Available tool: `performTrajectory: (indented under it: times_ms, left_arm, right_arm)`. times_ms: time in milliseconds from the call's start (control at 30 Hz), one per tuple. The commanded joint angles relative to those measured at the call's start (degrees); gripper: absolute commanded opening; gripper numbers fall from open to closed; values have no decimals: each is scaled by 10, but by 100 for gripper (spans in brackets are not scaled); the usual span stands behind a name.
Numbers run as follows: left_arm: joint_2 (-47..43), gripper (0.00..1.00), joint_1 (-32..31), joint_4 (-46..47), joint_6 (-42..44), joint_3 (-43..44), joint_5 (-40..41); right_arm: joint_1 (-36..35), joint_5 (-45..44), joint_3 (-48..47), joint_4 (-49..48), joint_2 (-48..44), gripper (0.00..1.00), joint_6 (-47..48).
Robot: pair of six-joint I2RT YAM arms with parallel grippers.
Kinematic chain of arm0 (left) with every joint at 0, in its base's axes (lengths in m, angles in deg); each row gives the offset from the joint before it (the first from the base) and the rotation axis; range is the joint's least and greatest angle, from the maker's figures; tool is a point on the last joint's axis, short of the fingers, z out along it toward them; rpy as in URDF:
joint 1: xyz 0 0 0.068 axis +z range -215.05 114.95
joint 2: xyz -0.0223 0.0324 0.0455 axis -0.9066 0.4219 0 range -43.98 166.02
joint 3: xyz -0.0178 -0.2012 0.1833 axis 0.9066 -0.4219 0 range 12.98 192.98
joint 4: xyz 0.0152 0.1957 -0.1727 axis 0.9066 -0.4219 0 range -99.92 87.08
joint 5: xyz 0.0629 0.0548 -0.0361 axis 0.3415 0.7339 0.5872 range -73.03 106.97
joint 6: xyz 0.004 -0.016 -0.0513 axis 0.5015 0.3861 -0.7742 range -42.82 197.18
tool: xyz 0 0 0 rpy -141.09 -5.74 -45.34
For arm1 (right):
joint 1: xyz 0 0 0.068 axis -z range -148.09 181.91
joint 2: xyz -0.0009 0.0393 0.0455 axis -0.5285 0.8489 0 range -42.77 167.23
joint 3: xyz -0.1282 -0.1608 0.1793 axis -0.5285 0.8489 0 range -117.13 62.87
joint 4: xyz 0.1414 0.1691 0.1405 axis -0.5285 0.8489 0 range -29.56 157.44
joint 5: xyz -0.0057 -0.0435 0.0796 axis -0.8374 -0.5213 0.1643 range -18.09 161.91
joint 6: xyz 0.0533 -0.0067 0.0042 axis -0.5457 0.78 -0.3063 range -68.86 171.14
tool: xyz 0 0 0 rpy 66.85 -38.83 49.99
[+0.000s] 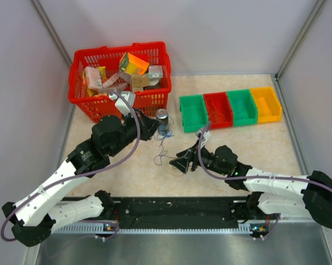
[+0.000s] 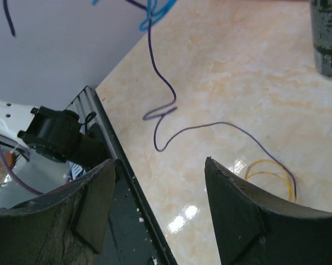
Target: Untangle the cables
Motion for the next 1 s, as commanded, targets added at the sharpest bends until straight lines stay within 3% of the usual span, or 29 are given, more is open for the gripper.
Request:
performTrajectory:
  times_ms: [0,233,500,567,667,833,967]
  left_arm:
    - [2,0,1,13,11,4,-19]
    - [27,0,1,-13,23,1,-82]
    - [49,0,1,34,23,-27,-186]
    - [64,0,0,43,24,-26,-220]
    - [85,0,1,37,23,-20,-249]
    - [93,0,1,36,17,-24,-252]
    - [86,0,1,59,15,-35,-256]
  right_arm:
    - [-7,-47,-81,105,-37,66,49]
    - [-6,-60,-108,185,-108,70,118]
    - [-7,30,-112,156,-88,66,119]
    - [-7,14,-108,166,-91,59,117]
    - [-7,-18,-101,204,-113,34,119]
    - [-7,-104,-42,245,-186,1,113]
    - [-7,-177,-4,275,-243,0,93]
